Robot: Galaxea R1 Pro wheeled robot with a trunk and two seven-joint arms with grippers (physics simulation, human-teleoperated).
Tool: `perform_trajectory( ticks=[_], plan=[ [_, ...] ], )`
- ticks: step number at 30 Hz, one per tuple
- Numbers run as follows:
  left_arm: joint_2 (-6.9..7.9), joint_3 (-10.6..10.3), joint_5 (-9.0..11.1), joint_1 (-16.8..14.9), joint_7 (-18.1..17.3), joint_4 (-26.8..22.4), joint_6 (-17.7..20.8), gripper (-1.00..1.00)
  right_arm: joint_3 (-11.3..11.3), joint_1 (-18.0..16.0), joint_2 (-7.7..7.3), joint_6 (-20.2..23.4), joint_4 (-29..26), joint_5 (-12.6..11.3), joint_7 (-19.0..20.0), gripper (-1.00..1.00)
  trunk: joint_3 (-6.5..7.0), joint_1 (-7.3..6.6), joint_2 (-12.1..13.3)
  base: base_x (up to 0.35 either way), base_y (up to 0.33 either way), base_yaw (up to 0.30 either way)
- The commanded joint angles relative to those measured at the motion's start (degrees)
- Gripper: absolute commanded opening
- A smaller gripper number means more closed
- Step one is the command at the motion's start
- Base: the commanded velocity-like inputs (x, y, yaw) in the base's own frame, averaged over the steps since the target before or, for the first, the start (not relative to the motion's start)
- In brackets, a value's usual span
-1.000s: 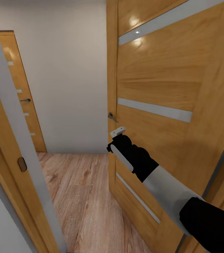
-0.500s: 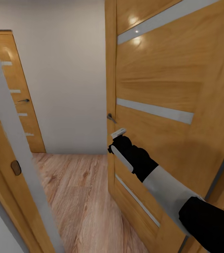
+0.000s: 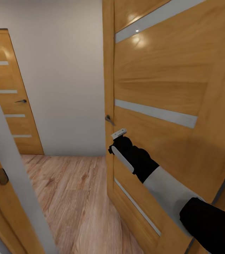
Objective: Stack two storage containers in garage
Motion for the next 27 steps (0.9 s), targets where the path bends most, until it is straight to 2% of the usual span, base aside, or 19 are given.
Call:
perform_trajectory(
  ticks=[1, 11, 27],
  plan=[
    [0.02, 0.0, 0.6, 0.0, -0.1, 0.0, 0.0, 1.0, 0.1, -0.1, 0.0, 0.1, 0.0, -0.6, -0.6, 1.0, -0.06, 0.02, 0.0, 0.205, 0.077, 0.0],
    [0.08, 0.0, 0.6, 0.0, -0.2, 0.0, 0.0, 1.0, 0.1, -0.1, 0.0, 0.1, 0.0, -0.6, -0.5, 1.0, -0.06, 0.02, 0.0, 0.221, 0.126, 0.0],
    [-0.18, 0.1, 0.7, 0.0, 0.2, 0.0, 0.0, 1.0, 0.3, -0.1, 0.0, 0.1, 0.0, -0.8, -0.3, 1.0, -0.06, 0.02, 0.0, 0.013, 0.009, 0.0]
  ],
)
